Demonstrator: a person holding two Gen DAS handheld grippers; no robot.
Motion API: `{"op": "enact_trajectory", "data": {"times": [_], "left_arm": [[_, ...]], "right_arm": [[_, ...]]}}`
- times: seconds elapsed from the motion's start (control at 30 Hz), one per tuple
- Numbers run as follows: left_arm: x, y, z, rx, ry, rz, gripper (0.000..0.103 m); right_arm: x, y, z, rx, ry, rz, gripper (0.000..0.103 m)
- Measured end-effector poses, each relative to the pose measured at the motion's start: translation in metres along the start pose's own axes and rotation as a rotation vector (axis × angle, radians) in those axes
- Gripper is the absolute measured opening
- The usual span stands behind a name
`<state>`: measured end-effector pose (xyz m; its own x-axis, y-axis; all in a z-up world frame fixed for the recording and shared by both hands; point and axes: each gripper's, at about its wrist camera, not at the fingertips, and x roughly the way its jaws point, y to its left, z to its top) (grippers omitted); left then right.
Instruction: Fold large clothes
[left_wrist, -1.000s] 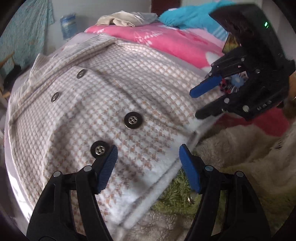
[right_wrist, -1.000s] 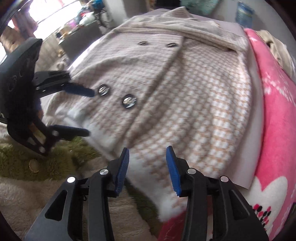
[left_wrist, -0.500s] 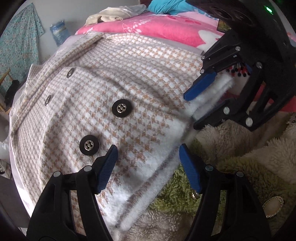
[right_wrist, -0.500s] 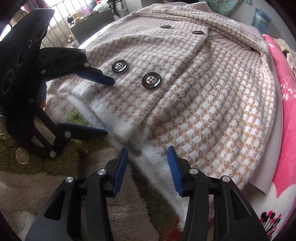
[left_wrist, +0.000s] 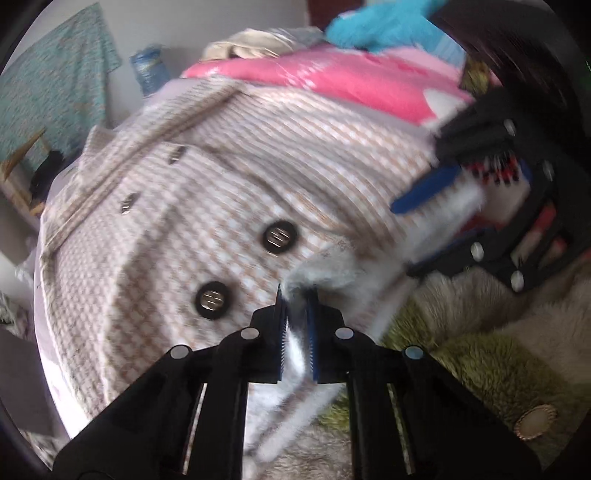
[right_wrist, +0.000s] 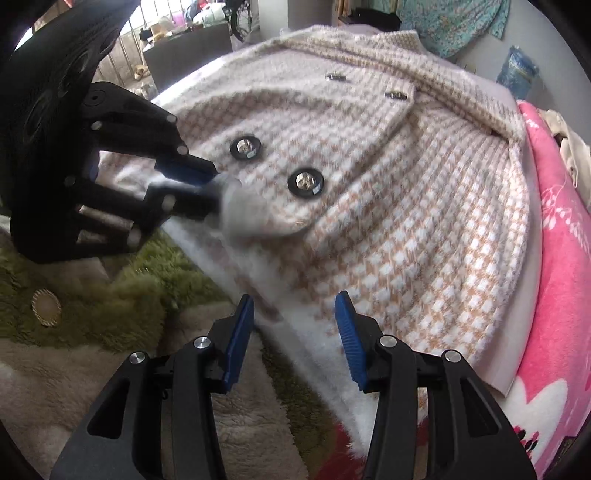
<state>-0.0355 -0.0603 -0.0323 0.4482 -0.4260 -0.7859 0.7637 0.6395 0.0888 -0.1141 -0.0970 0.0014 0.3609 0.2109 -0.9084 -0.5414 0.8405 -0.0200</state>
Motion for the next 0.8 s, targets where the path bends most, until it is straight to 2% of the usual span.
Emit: {"op": "enact_trajectory", "data": {"times": [0.13,0.27,0.4,0.7,0.77,0.8], "left_arm": [[-0.008,0.026,0.006,-0.121,-0.04,-0.047,0.008],[-0.011,0.042,0.008,-0.189,-0.063,-0.075,0.008],[-0.015,0.053,0.013,-0.215,-0.086,-0.076,0.008],[-0.02,0.064,0.019,-0.214,-0.097,-0.106,0.007],[-0.02,0.063,0.018,-0.21,-0.096,-0.108,0.007],[-0.02,0.062,0.018,-0.208,-0.096,-0.11,0.007]], "right_arm": [[0.003,0.006,0.004,-0.035,-0.026,-0.015,0.045],[0.013,0.019,0.012,-0.11,-0.04,-0.029,0.045],[0.017,0.039,0.019,-0.247,-0.052,-0.057,0.045],[0.037,0.058,0.031,-0.427,-0.026,-0.085,0.045],[0.044,0.059,0.032,-0.441,-0.014,-0.108,0.034],[0.048,0.059,0.033,-0.439,-0.001,-0.111,0.02]]}}
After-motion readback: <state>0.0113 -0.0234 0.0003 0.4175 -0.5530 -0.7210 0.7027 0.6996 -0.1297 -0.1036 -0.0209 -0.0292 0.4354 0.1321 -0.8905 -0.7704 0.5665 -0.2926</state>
